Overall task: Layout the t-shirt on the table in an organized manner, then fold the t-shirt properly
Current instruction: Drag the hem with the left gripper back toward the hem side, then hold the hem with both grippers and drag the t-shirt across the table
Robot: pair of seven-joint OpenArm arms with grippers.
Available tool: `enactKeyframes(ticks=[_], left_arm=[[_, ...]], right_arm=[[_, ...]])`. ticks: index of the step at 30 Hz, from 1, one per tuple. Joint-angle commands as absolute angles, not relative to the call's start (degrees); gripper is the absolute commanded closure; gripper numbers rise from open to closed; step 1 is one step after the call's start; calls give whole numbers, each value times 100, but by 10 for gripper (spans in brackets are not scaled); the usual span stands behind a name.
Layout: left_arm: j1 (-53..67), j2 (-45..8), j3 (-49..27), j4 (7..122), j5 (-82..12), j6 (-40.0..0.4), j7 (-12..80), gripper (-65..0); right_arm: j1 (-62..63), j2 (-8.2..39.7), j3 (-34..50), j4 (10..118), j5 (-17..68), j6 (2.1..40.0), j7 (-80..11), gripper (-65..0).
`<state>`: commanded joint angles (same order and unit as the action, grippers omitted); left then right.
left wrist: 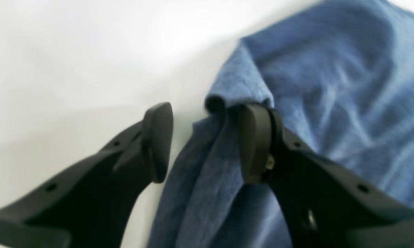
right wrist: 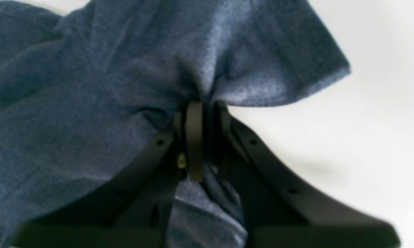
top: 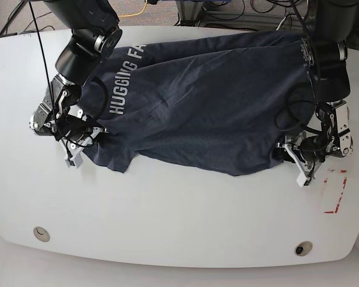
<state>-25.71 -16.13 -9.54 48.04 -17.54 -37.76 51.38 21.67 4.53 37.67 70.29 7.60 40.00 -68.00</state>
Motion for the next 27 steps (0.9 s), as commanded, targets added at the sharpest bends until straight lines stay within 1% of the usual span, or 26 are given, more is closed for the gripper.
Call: enactKeyframes(ticks=[8, 16, 21, 27], left_arm=[[-2571, -1604, -954, 4804, -1763, -3987, 5147, -287], [-2607, -1631, -1051, 4813, -1771, -4000, 5341, -287], [-2580, -1631, -1446, 5226, -1771, -4000, 5736, -287], [-2510, -1622, -1490, 5710, -1771, -4000, 5965, -290]], right_arm=[[2167, 453, 3767, 7037, 760, 4000, -6800, -51], [2167, 470, 3767, 7037, 760, 4000, -6800, -51], [2167, 479, 3767, 7037, 760, 4000, -6800, -51], [2167, 470, 3767, 7037, 760, 4000, -6800, -51]])
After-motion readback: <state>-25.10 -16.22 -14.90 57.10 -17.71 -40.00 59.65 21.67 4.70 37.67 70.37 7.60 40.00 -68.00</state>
